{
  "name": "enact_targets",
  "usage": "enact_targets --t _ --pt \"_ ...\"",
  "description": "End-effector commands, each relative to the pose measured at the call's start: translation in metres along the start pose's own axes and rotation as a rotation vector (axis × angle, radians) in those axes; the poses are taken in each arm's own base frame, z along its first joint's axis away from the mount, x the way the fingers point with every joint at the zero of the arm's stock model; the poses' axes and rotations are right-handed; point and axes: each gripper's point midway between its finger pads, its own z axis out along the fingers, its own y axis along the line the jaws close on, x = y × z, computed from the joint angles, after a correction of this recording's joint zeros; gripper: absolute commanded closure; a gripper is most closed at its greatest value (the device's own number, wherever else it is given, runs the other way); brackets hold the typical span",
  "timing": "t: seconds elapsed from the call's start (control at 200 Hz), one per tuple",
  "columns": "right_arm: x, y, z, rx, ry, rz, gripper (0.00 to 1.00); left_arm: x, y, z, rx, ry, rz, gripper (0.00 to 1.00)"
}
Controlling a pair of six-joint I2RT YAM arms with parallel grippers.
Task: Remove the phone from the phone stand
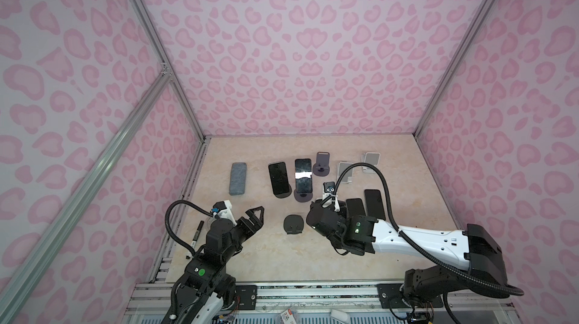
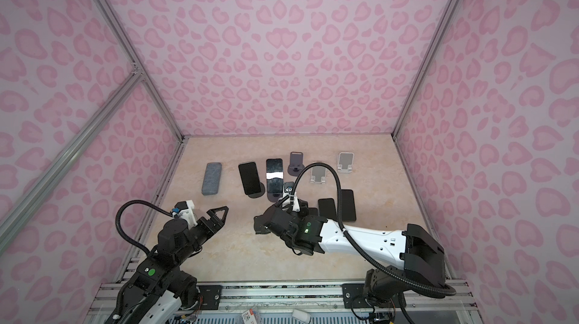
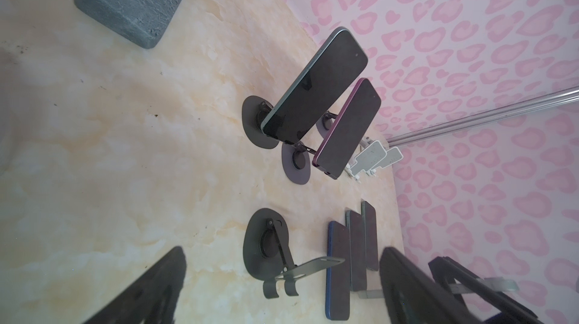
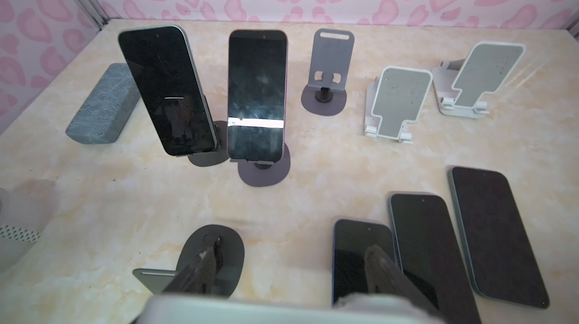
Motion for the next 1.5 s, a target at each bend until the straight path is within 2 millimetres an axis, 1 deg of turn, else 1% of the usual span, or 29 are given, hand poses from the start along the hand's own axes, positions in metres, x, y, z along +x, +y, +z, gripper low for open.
enact_targets --t 0.0,0.13,0.285,0.5,0.61,0.715,0.8,0.88,1.095,1.15,1.215,1.29,1.365,1.495 --pt "0.010 0.008 0.009 -0.023 0.028 0.054 0.31 -0.003 -0.001 0.003 -0.007 -0.009 0.023 0.01" --pt "0.029 0.012 0.025 -0.025 0.085 0.063 0.30 -0.002 0.002 0.010 -0.033 0.004 0.032 0.01" --pt "0.041 0.012 0.036 -0.022 0.126 0.079 0.30 -0.004 -0.005 0.020 -0.056 0.041 0.057 0.01" --pt "0.060 0.009 0.052 -0.024 0.187 0.118 0.31 0.010 -0.002 0.038 -0.090 0.136 0.049 0.01" --pt "0.072 0.011 0.059 -0.023 0.237 0.110 0.29 0.012 0.000 0.041 -0.104 0.150 0.052 0.01" --pt "0.084 0.011 0.064 -0.015 0.305 0.107 0.29 0.009 -0.003 0.043 -0.103 0.150 0.063 0.01" --pt "0.091 0.011 0.067 -0.006 0.327 0.105 0.29 0.007 -0.007 0.044 -0.099 0.151 0.065 0.01" --pt "0.094 0.011 0.070 0.003 0.342 0.104 0.29 0.008 -0.010 0.045 -0.092 0.157 0.063 0.01" --pt "0.100 0.005 0.075 0.023 0.376 0.098 0.29 0.010 -0.010 0.046 -0.090 0.170 0.068 0.01" --pt "0.100 0.004 0.076 0.019 0.383 0.109 0.29 0.009 -0.009 0.046 -0.091 0.167 0.071 0.01" --pt "0.094 0.004 0.074 0.010 0.376 0.117 0.29 0.009 -0.009 0.045 -0.091 0.163 0.075 0.01" --pt "0.091 0.000 0.074 0.018 0.369 0.108 0.29 0.008 -0.010 0.045 -0.088 0.159 0.077 0.00" --pt "0.097 -0.006 0.078 0.026 0.399 0.104 0.29 0.009 -0.009 0.045 -0.087 0.158 0.077 0.00" --pt "0.106 -0.008 0.085 0.006 0.439 0.108 0.29 0.009 -0.008 0.046 -0.090 0.161 0.086 0.00"
